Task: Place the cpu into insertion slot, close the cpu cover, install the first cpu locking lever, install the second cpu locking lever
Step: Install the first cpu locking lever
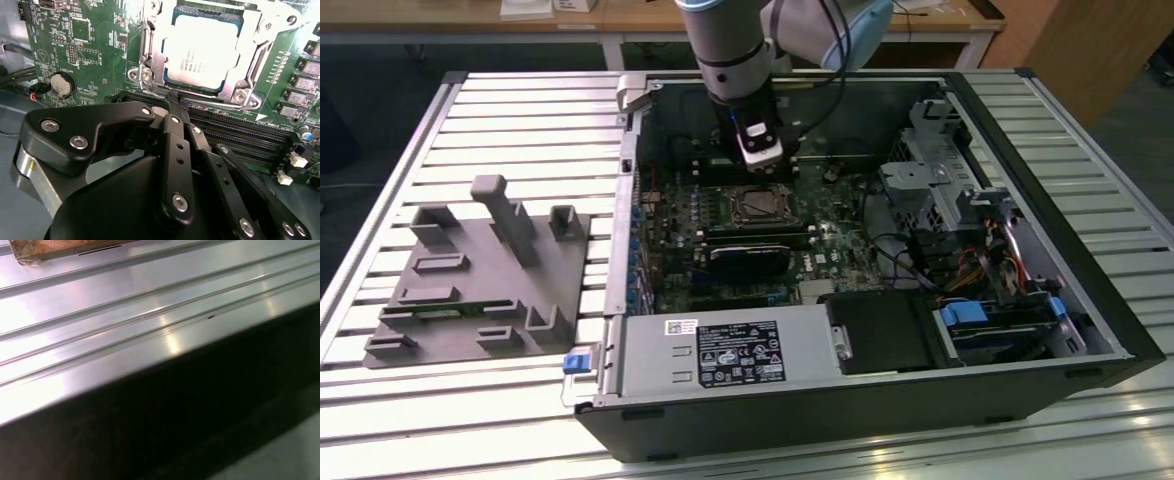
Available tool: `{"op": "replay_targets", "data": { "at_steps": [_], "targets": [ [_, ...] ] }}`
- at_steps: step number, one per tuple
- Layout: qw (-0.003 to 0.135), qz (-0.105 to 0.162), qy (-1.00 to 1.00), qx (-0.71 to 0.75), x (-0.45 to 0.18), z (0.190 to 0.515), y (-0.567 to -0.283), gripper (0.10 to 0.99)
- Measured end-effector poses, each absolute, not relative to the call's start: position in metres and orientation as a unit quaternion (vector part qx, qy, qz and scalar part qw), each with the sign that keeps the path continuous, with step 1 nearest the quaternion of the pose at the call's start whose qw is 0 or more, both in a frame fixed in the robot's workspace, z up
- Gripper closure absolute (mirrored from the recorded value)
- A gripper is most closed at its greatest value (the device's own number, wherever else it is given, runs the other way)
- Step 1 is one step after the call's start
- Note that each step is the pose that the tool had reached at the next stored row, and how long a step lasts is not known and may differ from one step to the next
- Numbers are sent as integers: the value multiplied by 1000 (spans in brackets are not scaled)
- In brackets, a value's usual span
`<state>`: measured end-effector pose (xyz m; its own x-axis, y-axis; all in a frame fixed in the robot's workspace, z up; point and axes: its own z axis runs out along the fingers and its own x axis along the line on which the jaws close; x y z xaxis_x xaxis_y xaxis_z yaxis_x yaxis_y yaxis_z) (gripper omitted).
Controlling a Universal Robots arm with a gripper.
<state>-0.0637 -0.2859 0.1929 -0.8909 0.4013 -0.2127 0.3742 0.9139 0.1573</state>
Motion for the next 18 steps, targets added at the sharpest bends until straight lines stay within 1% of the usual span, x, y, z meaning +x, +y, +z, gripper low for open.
{"op": "replay_targets", "data": {
  "at_steps": [18],
  "targets": [
    [120, 61, 970, 201, -62, 193, -292, 980]
  ]
}}
